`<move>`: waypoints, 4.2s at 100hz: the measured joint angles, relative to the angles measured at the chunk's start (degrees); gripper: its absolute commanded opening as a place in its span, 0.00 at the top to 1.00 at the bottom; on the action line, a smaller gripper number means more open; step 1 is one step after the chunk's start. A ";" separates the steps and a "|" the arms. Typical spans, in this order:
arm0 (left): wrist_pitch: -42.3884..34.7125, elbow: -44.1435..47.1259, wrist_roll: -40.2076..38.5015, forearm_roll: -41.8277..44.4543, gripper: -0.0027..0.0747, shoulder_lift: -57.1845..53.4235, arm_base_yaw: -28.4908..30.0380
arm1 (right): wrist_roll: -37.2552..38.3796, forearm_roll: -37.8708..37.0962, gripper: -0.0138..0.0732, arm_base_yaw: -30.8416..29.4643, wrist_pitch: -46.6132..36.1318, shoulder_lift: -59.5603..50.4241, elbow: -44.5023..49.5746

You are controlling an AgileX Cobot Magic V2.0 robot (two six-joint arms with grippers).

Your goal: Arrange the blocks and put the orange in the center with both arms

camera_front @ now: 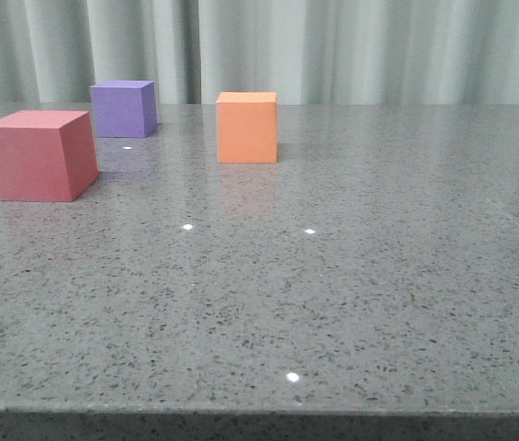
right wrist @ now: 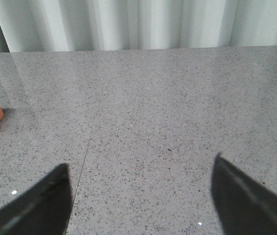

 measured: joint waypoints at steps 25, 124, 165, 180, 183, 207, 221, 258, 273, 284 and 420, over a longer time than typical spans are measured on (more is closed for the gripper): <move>0.00 0.00 0.00 0.00 0.99 0.00 0.00 | 0.00 -0.22 0.91 0.00 -0.84 0.00 0.00; 31.87 -41.66 0.00 -5.01 0.99 23.51 0.00 | 0.00 -0.42 0.92 0.00 -1.09 0.00 0.00; 45.89 -59.89 0.00 -5.01 0.99 42.95 0.00 | -0.04 -0.42 0.92 0.00 -1.09 0.00 0.00; 46.12 -59.89 0.00 -5.01 0.99 44.55 0.00 | -0.04 -0.42 0.92 0.00 -1.09 0.00 0.00; 46.12 -59.89 0.00 -5.01 0.98 44.83 0.00 | -0.04 -0.42 0.92 0.00 -1.09 0.00 0.00; 46.46 -59.89 0.00 -5.01 0.50 45.34 0.00 | -0.04 -0.45 0.92 0.00 -1.09 0.00 0.00; 46.69 -59.89 0.00 -5.01 0.07 45.43 0.00 | -0.04 -0.45 0.92 0.00 -1.09 0.00 0.00; 46.12 -59.89 0.00 -5.35 0.15 45.56 0.00 | -0.04 -0.45 0.92 0.00 -1.09 0.00 0.00; 45.99 -60.45 0.00 -9.18 0.15 47.94 0.00 | -0.04 -0.45 0.92 0.00 -1.09 0.00 0.00; 45.85 -62.46 0.00 -12.73 0.15 51.97 -0.42 | -0.04 -0.45 0.92 0.00 -1.09 0.00 0.00; 47.91 -108.00 -30.57 11.07 0.15 114.84 -36.07 | -0.04 -0.54 0.92 0.00 -1.09 0.00 0.00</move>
